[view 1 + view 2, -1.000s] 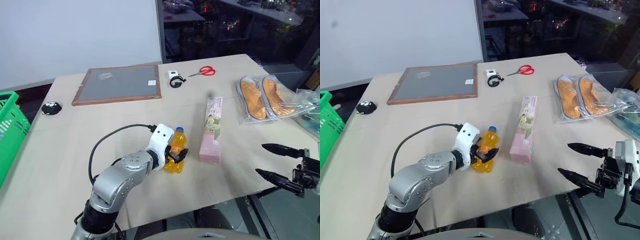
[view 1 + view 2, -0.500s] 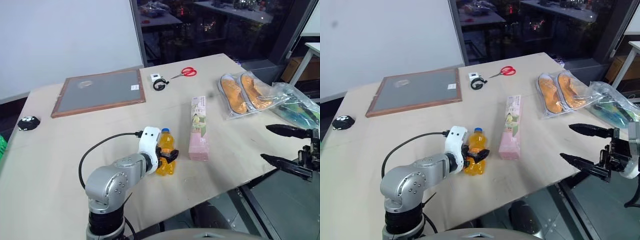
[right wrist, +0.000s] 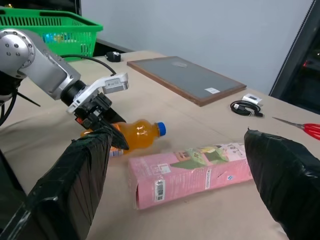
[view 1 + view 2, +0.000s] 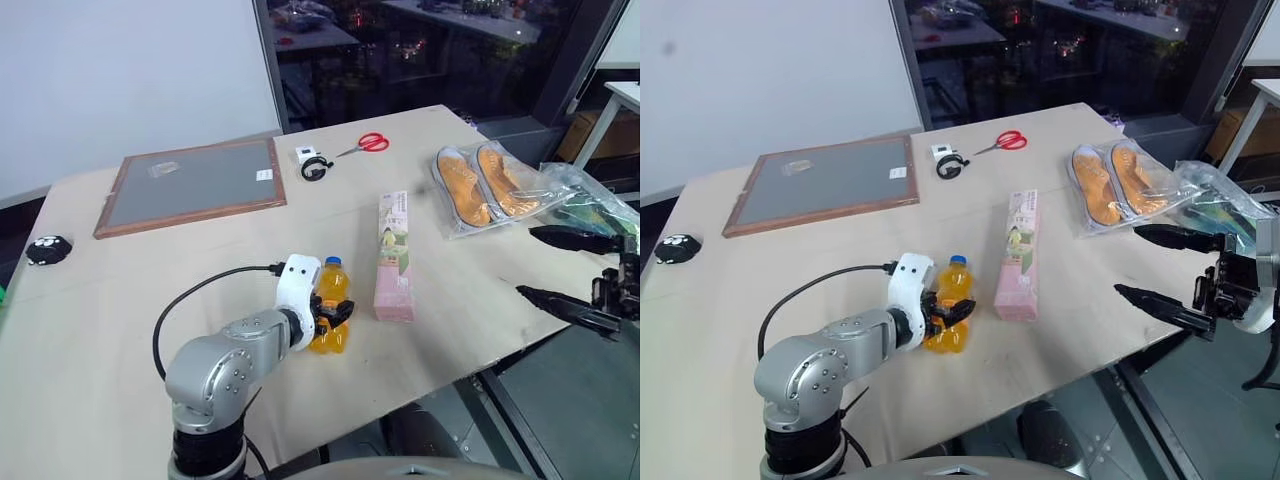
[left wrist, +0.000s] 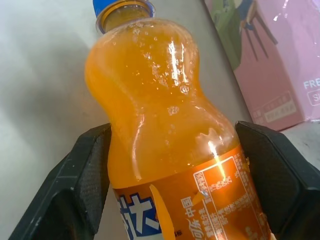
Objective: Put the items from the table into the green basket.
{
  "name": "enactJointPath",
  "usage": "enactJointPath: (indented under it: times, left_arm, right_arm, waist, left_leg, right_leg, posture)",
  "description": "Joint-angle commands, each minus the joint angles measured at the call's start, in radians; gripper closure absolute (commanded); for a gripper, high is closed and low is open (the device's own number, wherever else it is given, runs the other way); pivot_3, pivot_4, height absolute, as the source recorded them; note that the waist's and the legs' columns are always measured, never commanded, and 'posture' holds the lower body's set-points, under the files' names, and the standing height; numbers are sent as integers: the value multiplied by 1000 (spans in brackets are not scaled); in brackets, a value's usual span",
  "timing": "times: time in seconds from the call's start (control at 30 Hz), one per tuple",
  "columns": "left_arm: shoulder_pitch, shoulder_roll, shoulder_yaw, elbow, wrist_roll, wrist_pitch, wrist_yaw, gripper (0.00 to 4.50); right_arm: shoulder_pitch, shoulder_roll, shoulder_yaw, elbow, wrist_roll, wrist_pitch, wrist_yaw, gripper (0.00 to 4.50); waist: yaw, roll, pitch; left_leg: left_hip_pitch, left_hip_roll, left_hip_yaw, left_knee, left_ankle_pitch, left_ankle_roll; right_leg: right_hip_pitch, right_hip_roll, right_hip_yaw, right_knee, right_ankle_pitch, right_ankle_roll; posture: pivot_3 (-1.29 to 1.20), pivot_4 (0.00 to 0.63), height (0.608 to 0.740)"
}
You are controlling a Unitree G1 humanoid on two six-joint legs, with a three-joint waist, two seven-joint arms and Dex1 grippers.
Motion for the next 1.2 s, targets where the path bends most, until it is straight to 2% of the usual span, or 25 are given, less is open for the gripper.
enactJointPath:
  times: [0.03, 0.13, 0.2, 0.27, 0.33, 0.4, 0.43, 0.47, 0.5, 0.6, 0.63, 0.83, 1.03, 1.2]
  left_arm:
    - [-8, 86, 26, 101, 162, -182, 86, 1190]
    - [-4, 105, 82, 128, 205, -271, 137, 1190]
    - [7, 155, 104, 159, 272, -354, 173, 1190]
    - [7, 184, 140, 188, 323, -420, 211, 1190]
    - [-3, 203, 178, 210, 361, -476, 237, 1190]
    - [-20, 233, 204, 224, 405, -531, 258, 1190]
    - [-33, 253, 221, 233, 429, -551, 267, 1190]
    - [-44, 273, 238, 242, 449, -566, 273, 1190]
    - [-55, 292, 254, 251, 467, -575, 277, 1190]
    - [-97, 359, 307, 287, 513, -590, 276, 1190]
    - [-113, 390, 327, 301, 528, -594, 272, 1190]
    - [-179, 555, 436, 334, 578, -636, 231, 1190]
    - [-179, 699, 597, 378, 618, -639, 192, 1190]
    - [-81, 767, 746, 453, 644, -684, 135, 1190]
  right_arm:
    - [-54, 4, 2, -17, 68, 31, -32, 0]
    - [-92, 7, 18, -23, 114, 67, -53, 0]
    - [-116, 2, 30, -21, 145, 97, -56, 0]
    - [-138, 4, 46, -18, 171, 120, -60, 0]
    - [-166, 12, 71, -18, 189, 137, -66, 0]
    - [-201, 20, 98, -19, 208, 157, -78, 0]
    - [-223, 24, 116, -18, 212, 162, -80, 0]
    - [-244, 26, 133, -15, 217, 171, -78, 0]
    - [-264, 27, 150, -10, 217, 176, -74, 0]
    - [-335, 44, 212, 10, 198, 184, -64, 0]
    - [-362, 54, 236, 18, 192, 186, -65, 0]
    - [-479, 107, 329, 74, 142, 182, -66, 0]
    - [-590, 189, 395, 112, 90, 177, -94, 0]
    - [-646, 234, 450, 143, 28, 179, -124, 0]
  waist:
    - [5, 1, 9]
    - [6, 1, 18]
    - [6, 0, 26]
    - [8, -1, 28]
    - [14, -3, 31]
    - [33, -7, 32]
    - [43, -12, 33]
    - [55, -14, 33]
    - [68, -14, 33]
    - [123, -14, 33]
    - [136, -14, 32]
    - [201, -17, 31]
    - [229, -18, 29]
    - [232, -19, 28]
  left_leg:
    - [-1, 0, -1, -2, 0, 0]
    - [-1, -1, -1, -2, 0, 0]
    - [-7, -1, -4, -3, 0, 0]
    - [-3, 1, -7, -4, 0, 0]
    - [3, 2, -7, -8, 0, 0]
    - [3, 0, -5, -8, 0, 1]
    - [3, -2, -3, -8, 1, 1]
    - [1, -6, 1, -7, 2, 4]
    - [0, -10, 0, -8, 2, 4]
    - [-20, -10, -7, -11, 1, 4]
    - [-29, -9, -9, -11, 2, 1]
    - [-56, -12, -9, -10, 1, -3]
    - [-55, -16, -8, -7, 1, -3]
    - [-47, -16, -9, -7, 2, -3]
  right_leg:
    - [0, -5, -4, -1, 0, 0]
    - [-4, -12, -17, -6, 0, 0]
    - [-9, -15, -25, -8, 0, 0]
    - [-9, -18, -30, -8, 0, 0]
    - [-10, -29, -39, -7, 0, 0]
    - [-18, -29, -41, 1, 3, 3]
    - [-21, -29, -39, 1, 21, 7]
    - [-24, -29, -35, 1, 40, 5]
    - [-30, -29, -32, 2, 50, 3]
    - [-51, -24, -32, 4, 58, 3]
    - [-61, -23, -34, 5, 61, -1]
    - [-86, -31, -40, 2, 61, -1]
    - [-83, -35, -42, 3, 62, -1]
    - [-74, -34, -43, 3, 62, -2]
  posture:
    - [-129, 90, 740]
    - [-115, 88, 740]
    - [-104, 87, 740]
    - [-88, 84, 740]
    - [-84, 83, 740]
    - [-61, 76, 740]
    - [-61, 76, 740]
    - [-52, 73, 740]
    - [-42, 70, 740]
    - [-8, 66, 740]
    - [9, 65, 740]
    - [82, 54, 740]
    - [136, 40, 740]
    - [176, 33, 740]
